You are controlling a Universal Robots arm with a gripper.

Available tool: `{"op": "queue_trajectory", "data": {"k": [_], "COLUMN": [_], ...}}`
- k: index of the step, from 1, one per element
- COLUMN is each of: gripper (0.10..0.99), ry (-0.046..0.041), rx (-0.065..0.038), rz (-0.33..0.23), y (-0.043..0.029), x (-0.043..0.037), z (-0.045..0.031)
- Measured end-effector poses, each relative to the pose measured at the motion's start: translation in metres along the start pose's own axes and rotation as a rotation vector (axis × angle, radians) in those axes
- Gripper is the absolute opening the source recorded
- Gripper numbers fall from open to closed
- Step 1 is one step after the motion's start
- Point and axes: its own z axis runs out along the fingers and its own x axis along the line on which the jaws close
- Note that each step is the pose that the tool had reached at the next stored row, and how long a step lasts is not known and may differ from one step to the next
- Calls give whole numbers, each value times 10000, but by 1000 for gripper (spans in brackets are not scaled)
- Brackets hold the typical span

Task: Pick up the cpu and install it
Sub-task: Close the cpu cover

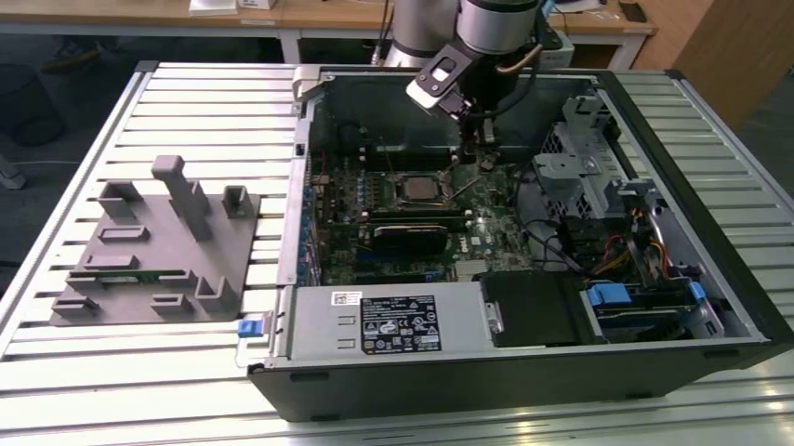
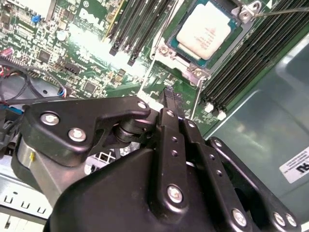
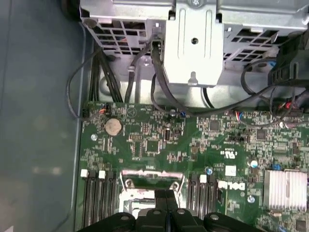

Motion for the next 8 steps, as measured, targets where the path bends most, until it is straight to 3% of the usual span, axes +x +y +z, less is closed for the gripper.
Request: {"op": "queue_trajectory", "data": {"k": [8], "gripper": [106], "ry": [5], "rx": [185], "rz": [2], "y": [185], "x": [0], "z": [27]}}
